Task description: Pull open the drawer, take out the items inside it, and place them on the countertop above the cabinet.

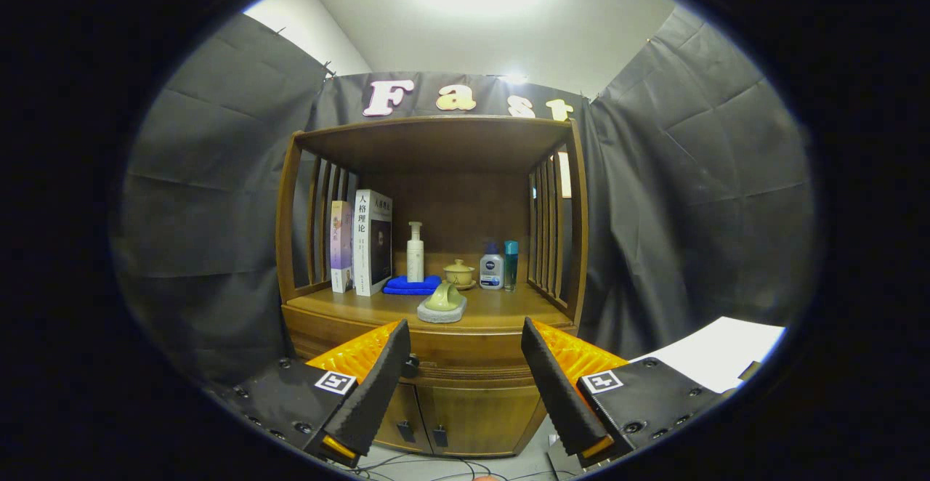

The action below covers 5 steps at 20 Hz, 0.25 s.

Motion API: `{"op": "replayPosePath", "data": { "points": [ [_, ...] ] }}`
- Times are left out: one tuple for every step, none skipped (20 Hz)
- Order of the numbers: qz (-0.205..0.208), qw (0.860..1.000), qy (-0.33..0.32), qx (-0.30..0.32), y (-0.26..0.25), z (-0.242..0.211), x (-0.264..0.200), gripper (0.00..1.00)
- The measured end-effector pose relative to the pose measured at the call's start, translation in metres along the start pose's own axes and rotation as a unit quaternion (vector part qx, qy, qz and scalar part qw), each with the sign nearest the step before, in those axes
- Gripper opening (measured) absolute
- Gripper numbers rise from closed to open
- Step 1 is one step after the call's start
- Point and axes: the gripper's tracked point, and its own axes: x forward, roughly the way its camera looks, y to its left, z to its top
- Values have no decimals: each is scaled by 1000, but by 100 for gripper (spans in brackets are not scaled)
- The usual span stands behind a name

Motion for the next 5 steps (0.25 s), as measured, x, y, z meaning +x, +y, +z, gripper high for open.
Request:
{"op": "replayPosePath", "data": {
  "points": [
    [0, 1000, 2, -1, 1, -2, 0, 97],
    [0, 1000, 3, -2, 1, -2, 1, 97],
    [0, 1000, 2, -2, 1, -2, 0, 97],
    [1, 1000, 2, -1, 2, -1, 1, 97],
    [2, 1000, 2, 0, 3, -1, 1, 97]
  ]
}}
